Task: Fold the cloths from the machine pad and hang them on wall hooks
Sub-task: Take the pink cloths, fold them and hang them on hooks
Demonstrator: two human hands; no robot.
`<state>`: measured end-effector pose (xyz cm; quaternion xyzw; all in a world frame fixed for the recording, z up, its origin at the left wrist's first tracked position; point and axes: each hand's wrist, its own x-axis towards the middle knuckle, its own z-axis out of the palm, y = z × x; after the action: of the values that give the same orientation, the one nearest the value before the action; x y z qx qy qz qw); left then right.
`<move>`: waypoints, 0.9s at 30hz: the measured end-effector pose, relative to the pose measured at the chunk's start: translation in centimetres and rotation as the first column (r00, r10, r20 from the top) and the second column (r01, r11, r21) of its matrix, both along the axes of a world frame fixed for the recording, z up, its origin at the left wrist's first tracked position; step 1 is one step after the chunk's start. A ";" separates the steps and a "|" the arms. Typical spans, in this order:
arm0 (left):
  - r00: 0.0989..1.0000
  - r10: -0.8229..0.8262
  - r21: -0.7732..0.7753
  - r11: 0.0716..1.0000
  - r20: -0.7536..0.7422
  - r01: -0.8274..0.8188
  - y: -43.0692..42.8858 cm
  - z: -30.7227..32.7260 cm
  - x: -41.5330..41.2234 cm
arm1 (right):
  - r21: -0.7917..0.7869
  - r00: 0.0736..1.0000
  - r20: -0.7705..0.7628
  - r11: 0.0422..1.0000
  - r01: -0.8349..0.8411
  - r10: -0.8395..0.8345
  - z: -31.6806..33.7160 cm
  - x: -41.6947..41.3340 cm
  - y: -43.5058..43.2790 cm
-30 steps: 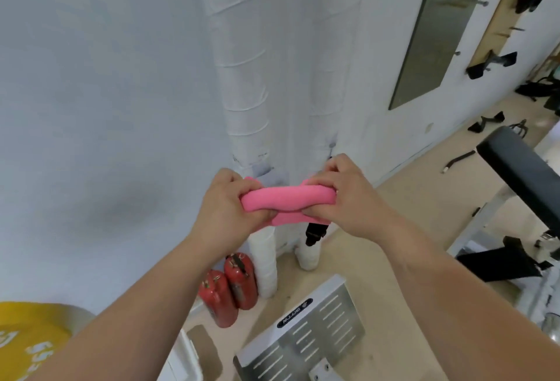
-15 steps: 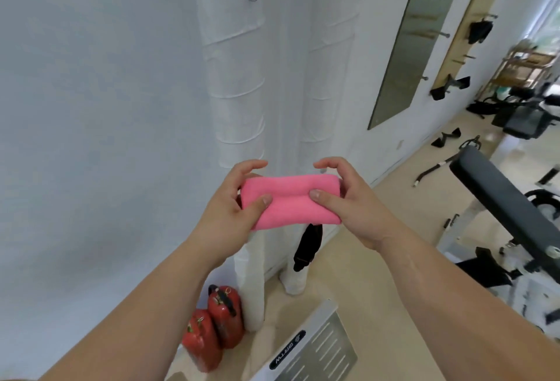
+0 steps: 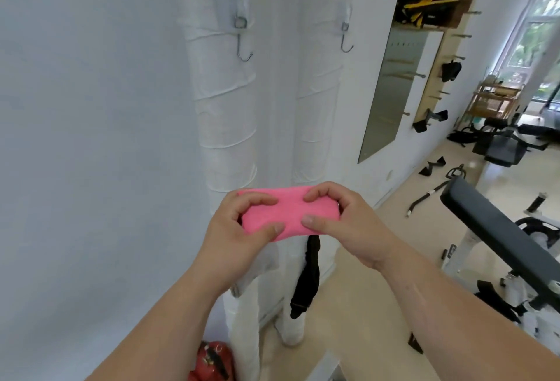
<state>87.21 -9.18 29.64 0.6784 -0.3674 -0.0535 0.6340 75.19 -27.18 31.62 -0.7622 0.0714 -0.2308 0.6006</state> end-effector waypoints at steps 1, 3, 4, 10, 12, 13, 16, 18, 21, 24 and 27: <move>1.000 0.009 0.003 1.000 0.009 -0.009 -0.6 0.4 0.1 | -0.002 1.000 0.003 1.000 -0.004 0.004 0.3 0.3 -0.8; 0.999 0.039 0.005 0.999 0.023 -0.040 -2.3 1.3 0.2 | -0.009 1.000 0.014 1.000 -0.019 0.019 1.2 0.9 -2.7; 0.998 0.057 0.004 0.998 0.039 -0.058 -3.4 1.7 0.4 | -0.004 0.999 0.022 0.999 -0.032 0.032 1.6 1.3 -3.9; 0.956 0.174 -0.014 0.984 0.235 -0.176 -13.5 6.0 1.8 | -0.073 0.984 0.122 0.990 -0.120 0.128 4.9 4.4 -15.4; 0.923 0.212 -0.031 0.976 0.321 -0.213 -17.8 7.9 2.4 | -0.093 0.971 0.175 0.985 -0.146 0.161 6.6 5.6 -20.1; 0.906 0.231 -0.039 0.972 0.355 -0.232 -19.9 9.0 2.7 | -0.098 0.964 0.203 0.983 -0.157 0.174 7.5 6.3 -22.4; 0.879 0.299 -0.064 0.953 0.373 -0.297 -25.9 12.1 3.5 | -0.105 0.939 0.261 0.974 -0.202 0.223 10.7 8.7 -28.8; 0.865 0.345 -0.088 0.937 0.365 -0.337 -29.1 14.2 4.0 | -0.119 0.924 0.287 0.966 -0.229 0.255 13.0 10.4 -32.3; 0.845 0.412 -0.117 0.910 0.340 -0.397 -32.5 17.1 4.9 | -0.146 0.900 0.326 0.956 -0.254 0.289 16.2 12.5 -35.7; 0.819 0.454 -0.128 0.890 0.352 -0.438 -34.3 20.1 5.9 | -0.172 0.875 0.380 0.953 -0.251 0.299 18.7 14.4 -37.5; 0.754 0.511 -0.127 0.852 0.413 -0.508 -35.2 22.5 7.0 | -0.228 0.862 0.419 0.952 -0.204 0.285 20.5 16.8 -38.2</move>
<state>94.20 -44.43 52.11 0.7449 -0.3000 0.2738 0.5293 91.96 -65.40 52.09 -0.7416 -0.1866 -0.3268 0.5554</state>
